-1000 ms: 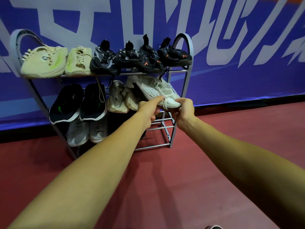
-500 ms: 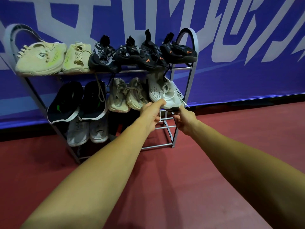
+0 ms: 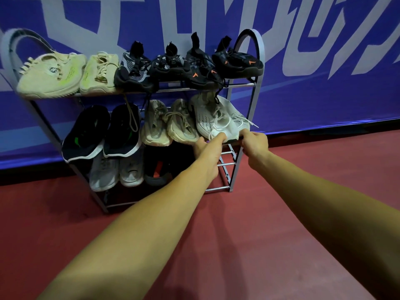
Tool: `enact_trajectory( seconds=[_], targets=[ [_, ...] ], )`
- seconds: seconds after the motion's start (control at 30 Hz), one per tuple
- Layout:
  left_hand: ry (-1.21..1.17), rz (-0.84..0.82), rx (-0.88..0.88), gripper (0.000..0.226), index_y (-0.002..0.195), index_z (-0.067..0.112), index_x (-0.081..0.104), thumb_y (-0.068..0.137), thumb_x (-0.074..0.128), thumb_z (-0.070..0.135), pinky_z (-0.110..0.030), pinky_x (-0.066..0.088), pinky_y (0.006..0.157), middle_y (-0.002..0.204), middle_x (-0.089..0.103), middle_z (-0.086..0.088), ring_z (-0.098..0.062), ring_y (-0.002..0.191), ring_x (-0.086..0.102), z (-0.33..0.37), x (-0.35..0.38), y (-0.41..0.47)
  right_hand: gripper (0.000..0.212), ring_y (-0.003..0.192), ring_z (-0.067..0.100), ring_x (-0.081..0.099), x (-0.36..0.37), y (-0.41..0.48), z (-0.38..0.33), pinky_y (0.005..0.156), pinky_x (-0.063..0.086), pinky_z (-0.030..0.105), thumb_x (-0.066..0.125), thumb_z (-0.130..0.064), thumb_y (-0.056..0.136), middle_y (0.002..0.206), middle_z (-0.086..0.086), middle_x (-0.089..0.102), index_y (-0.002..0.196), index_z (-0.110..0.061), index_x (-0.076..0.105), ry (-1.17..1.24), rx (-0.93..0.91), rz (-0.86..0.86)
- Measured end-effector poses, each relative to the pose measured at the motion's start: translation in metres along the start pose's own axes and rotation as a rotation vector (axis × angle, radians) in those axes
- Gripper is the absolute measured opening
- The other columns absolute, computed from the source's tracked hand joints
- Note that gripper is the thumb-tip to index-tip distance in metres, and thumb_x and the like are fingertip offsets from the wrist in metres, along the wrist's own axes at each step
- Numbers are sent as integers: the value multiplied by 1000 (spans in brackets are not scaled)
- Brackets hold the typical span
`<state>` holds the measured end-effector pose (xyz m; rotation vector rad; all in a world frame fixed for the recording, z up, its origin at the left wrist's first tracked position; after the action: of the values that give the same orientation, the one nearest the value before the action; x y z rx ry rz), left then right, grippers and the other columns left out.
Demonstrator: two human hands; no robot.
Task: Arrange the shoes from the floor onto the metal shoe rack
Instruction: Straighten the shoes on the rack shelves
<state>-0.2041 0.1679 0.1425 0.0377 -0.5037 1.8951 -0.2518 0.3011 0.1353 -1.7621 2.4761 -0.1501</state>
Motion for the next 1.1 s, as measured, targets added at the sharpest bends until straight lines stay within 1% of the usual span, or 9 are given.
enact_trajectory(
  seconds=[0.07,0.2,0.33,0.47,0.6,0.73,0.83,0.97,1.1],
  targets=[
    [-13,125,91,24,91,12,70,71,74,23,-30,55,66,80,71,0,-15,70,64,-2,-7,-2,21,55,16,34,2,0,1,49,28,29,58,-12,82,60,5,48,61,-10,56,-23,3,9],
    [-10,248,164,15,72,9,65,80,70,19,-21,41,52,62,59,8,-8,57,51,-5,-17,-1,15,48,11,39,1,0,2,47,31,23,58,-14,84,64,6,59,73,-6,65,-39,-3,-2],
    [-29,45,9,30,85,14,69,77,77,42,-25,44,60,77,68,2,-12,66,56,-12,-8,2,22,66,20,57,2,0,-1,58,43,31,58,-17,78,83,17,74,82,1,70,-22,-48,16],
    [36,-74,-9,33,86,17,72,65,81,41,-22,37,53,80,69,3,-8,62,55,-19,0,1,32,66,23,51,-2,1,-1,53,36,31,60,-21,75,81,28,68,84,9,67,-10,-43,0],
    [-22,-15,39,13,81,16,64,82,75,24,-14,36,43,66,61,5,0,44,51,-8,5,3,26,60,21,38,1,-5,-4,53,31,32,60,-21,78,62,11,49,65,2,59,3,-56,5],
    [-2,69,48,24,97,15,63,81,74,29,-24,42,65,82,62,3,-10,67,53,-15,2,12,24,62,22,41,4,-6,5,60,35,36,65,-27,76,60,7,47,64,-8,58,-9,-27,-13],
    [9,67,52,31,105,12,66,83,74,31,-24,41,66,86,64,3,-12,72,54,-16,1,14,28,57,17,43,0,-3,6,56,36,32,67,-29,82,52,-2,51,61,-12,58,-8,4,-45],
    [45,-13,37,25,94,16,66,84,77,36,-21,38,56,81,65,5,-6,66,53,-13,-7,17,31,48,10,40,-1,-2,7,47,32,24,68,-37,86,51,-6,51,88,-6,71,0,61,-132],
    [113,-72,4,26,89,23,69,79,79,44,-21,37,55,79,67,8,-7,68,54,-9,-20,14,47,56,7,50,5,-11,9,52,37,19,71,-45,86,78,-1,64,110,-5,73,-60,79,-227]
  ],
)
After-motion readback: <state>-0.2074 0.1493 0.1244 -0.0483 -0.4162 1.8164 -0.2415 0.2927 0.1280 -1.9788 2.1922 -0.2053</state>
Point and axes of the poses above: each hand's wrist, its own y-axis towards the middle knuckle, its own x-axis out of the palm, z = x × y, the point moved 3 cm from there along y, towards the middle knuckle
